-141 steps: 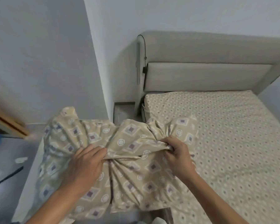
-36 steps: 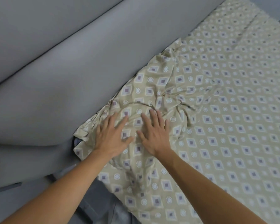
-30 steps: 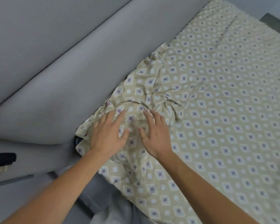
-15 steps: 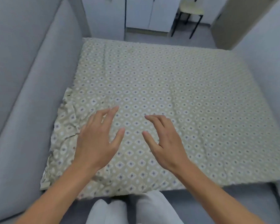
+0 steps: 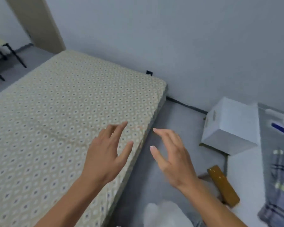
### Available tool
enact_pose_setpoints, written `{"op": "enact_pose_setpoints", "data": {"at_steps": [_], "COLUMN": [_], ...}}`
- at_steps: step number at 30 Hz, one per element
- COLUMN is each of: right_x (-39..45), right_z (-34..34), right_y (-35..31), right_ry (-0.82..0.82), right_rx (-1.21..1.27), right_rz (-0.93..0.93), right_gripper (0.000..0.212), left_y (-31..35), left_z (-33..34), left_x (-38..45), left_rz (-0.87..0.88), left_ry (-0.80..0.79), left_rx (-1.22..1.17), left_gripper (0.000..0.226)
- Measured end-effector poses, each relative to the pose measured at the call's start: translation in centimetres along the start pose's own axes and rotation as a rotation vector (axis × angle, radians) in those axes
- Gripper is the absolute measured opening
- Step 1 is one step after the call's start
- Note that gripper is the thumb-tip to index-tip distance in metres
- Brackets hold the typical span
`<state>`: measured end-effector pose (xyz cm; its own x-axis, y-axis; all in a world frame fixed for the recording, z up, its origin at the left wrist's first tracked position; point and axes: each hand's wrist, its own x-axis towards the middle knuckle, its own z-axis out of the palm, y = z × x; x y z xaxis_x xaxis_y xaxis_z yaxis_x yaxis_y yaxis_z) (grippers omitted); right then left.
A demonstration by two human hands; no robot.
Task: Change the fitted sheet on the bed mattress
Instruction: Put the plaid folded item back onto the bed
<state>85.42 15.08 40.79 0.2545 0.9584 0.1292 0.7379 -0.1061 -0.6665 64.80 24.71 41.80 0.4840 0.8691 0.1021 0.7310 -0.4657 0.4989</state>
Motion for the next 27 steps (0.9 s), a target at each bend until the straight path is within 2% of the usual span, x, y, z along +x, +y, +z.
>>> {"op": "enact_pose_setpoints", "data": {"at_steps": [6, 12, 22, 27], "right_x": [-2.8, -7.7, -10.1, -9.2], "right_z": [-12.6, -21.2, -25.3, -26.9], "right_y": [15.5, 24.5, 32.9, 35.8], "right_ry": [0.234, 0.445, 0.819, 0.969], "right_rx": [-0.026, -0.037, 0.002, 0.006], "right_rz": [0.356, 0.646, 1.053, 1.185], "right_gripper": [0.055, 0.054, 0.046, 0.048], "left_y": [17.0, 30.6, 46.3, 53.5], "left_z": [12.5, 21.1, 34.4, 40.0], "left_x": [10.7, 15.3, 22.6, 26.6], "left_rz": [0.26, 0.545, 0.927, 1.078], "left_ry": [-0.201, -0.412, -0.734, -0.794], "left_rx": [-0.108, -0.138, -0.163, -0.127], "left_gripper": [0.069, 0.062, 0.061, 0.061]}}
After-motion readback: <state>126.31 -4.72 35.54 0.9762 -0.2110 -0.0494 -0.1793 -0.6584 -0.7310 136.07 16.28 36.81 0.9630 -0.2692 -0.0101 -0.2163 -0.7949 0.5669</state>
